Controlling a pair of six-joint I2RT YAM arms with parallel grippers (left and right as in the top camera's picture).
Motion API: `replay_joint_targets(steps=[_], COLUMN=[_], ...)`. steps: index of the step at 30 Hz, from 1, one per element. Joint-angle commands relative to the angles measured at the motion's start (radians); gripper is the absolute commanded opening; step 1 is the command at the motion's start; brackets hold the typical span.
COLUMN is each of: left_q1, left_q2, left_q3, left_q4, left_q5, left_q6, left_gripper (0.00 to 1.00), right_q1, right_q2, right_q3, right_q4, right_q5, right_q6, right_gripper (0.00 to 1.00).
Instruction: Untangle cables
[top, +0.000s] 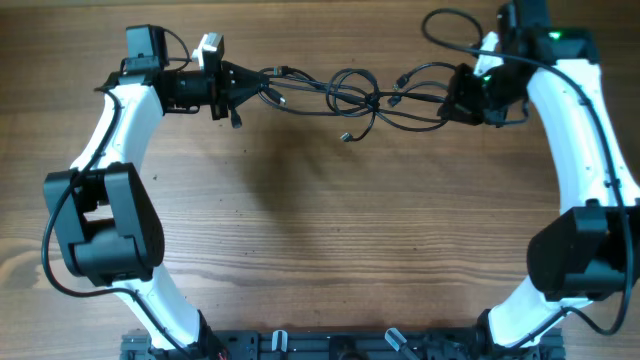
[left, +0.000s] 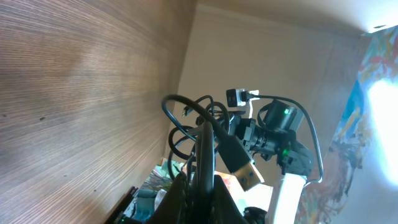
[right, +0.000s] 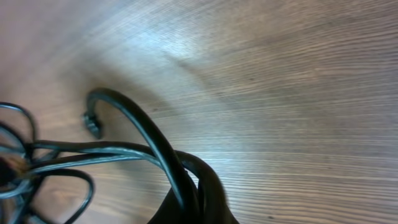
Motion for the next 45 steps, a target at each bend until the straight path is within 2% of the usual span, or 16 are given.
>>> replay_joint_targets(steps=[1,2,3,5,7,9,14,17,19,23,26,28,30,34,39,45], left_q1=[0.203,0.192,0.173,0.099,0.024,-0.097,-0.287,-0.344,-0.357,-0.348,-0.335,-0.319,-0.341,-0.396,-0.481,-0.563], left_q2=[-0.004,-0.004,-0.004,-0.004,-0.004,-0.004,-0.004,-0.018,-0.034,-0.082,-0.138,-0.152,-0.140,-0.116,-0.060,0.022], left_q3=[0.010,0.010,0.010,0.010,0.010,0.010,0.030,0.213,0.345,0.517,0.562,0.561,0.516,0.358,0.182,0.154], left_q4=[-0.050,-0.102,-0.162,-0.349,-0.443,-0.497,-0.450,-0.520,-0.611,-0.706,-0.707,-0.747,-0.775,-0.689,-0.573,-0.548], left_q5=[-0.227,-0.269,-0.301,-0.506,-0.687,-0.838,-0.814,-0.715,-0.854,-1.067,-1.121,-1.062,-1.018,-0.962,-0.935,-0.964], left_q6=[0.002,0.020,0.080,0.166,0.167,0.159,0.108,0.287,0.347,0.339,0.157,0.079,0.118,0.277,0.287,0.286], left_gripper=[0.04,0.04,0.04,0.04,0.04,0.04,0.04,0.36,0.67,0.76,0.76,0.70,0.64,0.63,0.57,0.50], right_q1=[-0.216,-0.215,-0.205,-0.173,-0.153,-0.138,-0.115,-0.114,-0.114,-0.113,-0.090,-0.045,-0.014,-0.008,-0.008,-0.008], right_q2=[-0.028,-0.028,-0.027,-0.027,-0.027,-0.027,-0.027,-0.027,-0.034,-0.132,-0.204,-0.224,-0.223,-0.223,-0.223,-0.223], right_q3=[-0.003,-0.003,-0.003,-0.003,-0.003,-0.003,-0.003,0.000,0.013,0.013,0.013,0.013,0.013,0.013,0.013,0.013], right_q4=[-0.007,-0.008,-0.008,-0.007,0.009,0.020,0.034,0.090,0.093,0.138,0.144,0.142,0.145,0.138,0.121,0.107], right_q5=[0.043,-0.003,-0.043,-0.037,0.001,0.049,-0.057,-0.257,-0.275,-0.236,-0.212,-0.129,-0.069,-0.029,-0.014,-0.014], right_q6=[-0.199,-0.262,-0.309,-0.306,-0.286,-0.234,-0.328,-0.359,-0.351,-0.297,-0.287,-0.214,-0.166,-0.170,-0.170,-0.171], right_gripper=[0.04,0.04,0.11,0.43,0.55,0.57,0.61,0.64,0.62,0.62,0.62,0.61,0.61,0.61,0.61,0.61])
